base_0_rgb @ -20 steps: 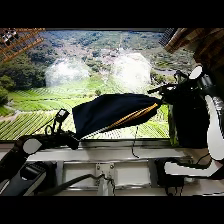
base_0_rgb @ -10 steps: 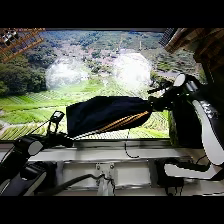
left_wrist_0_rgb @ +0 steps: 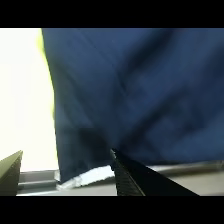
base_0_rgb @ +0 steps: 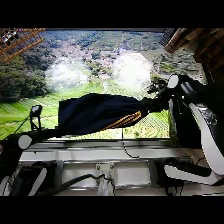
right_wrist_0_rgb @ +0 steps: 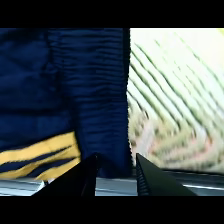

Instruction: Fold the clothes and pants, and hang the long-sleeved shirts on hangers.

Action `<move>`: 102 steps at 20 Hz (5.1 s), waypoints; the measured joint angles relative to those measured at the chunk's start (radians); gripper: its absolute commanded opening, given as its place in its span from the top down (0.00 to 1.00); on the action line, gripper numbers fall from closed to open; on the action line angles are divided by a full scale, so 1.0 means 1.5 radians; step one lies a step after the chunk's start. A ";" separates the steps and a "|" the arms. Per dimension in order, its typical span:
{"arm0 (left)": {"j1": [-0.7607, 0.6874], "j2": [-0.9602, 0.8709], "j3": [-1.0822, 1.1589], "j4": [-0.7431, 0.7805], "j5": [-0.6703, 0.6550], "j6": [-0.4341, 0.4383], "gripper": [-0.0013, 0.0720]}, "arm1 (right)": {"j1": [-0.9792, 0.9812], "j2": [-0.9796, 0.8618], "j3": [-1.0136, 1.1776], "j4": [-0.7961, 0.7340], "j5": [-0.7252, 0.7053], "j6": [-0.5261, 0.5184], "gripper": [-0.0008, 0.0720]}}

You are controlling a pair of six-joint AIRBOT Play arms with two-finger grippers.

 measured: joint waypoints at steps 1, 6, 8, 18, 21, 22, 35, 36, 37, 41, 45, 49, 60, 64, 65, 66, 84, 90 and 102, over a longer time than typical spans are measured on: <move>0.021 0.000 0.011 -0.011 -0.006 -0.002 0.18 | -0.003 0.019 0.000 -0.004 -0.019 -0.004 0.38; 0.066 0.011 0.096 -0.109 -0.006 -0.002 0.19 | -0.080 0.078 -0.006 0.047 -0.099 -0.041 0.10; 0.071 0.013 0.126 -0.187 0.006 0.010 0.19 | -0.132 0.084 -0.027 0.124 -0.122 -0.088 0.04; 0.076 0.014 0.158 -0.531 0.033 0.162 0.21 | -0.252 -0.001 -0.181 0.433 -0.144 -0.390 0.02; 0.073 0.013 0.159 -0.551 0.038 0.179 0.21 | -0.255 -0.034 -0.189 0.444 -0.144 -0.417 0.02; 0.069 0.009 0.159 -0.556 0.041 0.182 0.20 | -0.255 -0.043 -0.191 0.445 -0.146 -0.424 0.02; -0.064 -0.107 0.159 -0.667 0.117 0.278 0.58 | -0.112 -0.115 -0.194 0.522 -0.247 -0.451 0.94; -0.072 -0.109 0.159 -0.662 0.127 0.284 0.78 | -0.108 -0.114 -0.194 0.528 -0.249 -0.445 0.94; -0.081 -0.113 0.159 -0.654 0.135 0.289 0.86 | -0.106 -0.111 -0.194 0.532 -0.253 -0.439 0.94; -0.138 -0.173 0.160 -0.628 0.165 0.288 0.96 | -0.101 -0.074 -0.194 0.537 -0.229 -0.388 0.94; -0.243 -0.294 0.184 -0.614 0.202 0.267 0.97 | -0.100 -0.008 -0.193 0.482 -0.207 -0.268 0.94; -0.349 -0.433 0.246 -0.595 0.258 0.250 0.97 | -0.100 0.066 -0.193 0.401 -0.154 -0.156 0.94; -0.510 -0.619 0.347 -0.645 0.314 0.231 0.97 | -0.098 0.176 -0.083 0.273 -0.023 -0.001 0.94; -0.547 -0.624 0.349 -0.656 0.342 0.231 0.97 | -0.094 0.193 -0.027 0.258 -0.004 0.048 0.94; -0.553 -0.625 0.350 -0.659 0.352 0.231 0.97 | -0.093 0.197 -0.019 0.253 0.000 0.058 0.94; -0.558 -0.625 0.350 -0.662 0.360 0.231 0.97 | -0.093 0.202 -0.013 0.247 0.003 0.067 0.94; -0.566 -0.663 0.353 -0.714 0.414 0.231 0.97 | -0.046 0.287 0.001 0.136 0.052 0.171 0.94; -0.444 -0.546 0.352 -0.675 0.268 0.277 0.97 | -0.045 0.275 0.001 0.054 0.032 0.135 0.94; -0.033 -0.140 0.106 -0.502 -0.001 0.263 0.97 | 0.284 0.195 0.001 -0.030 -0.091 0.159 0.94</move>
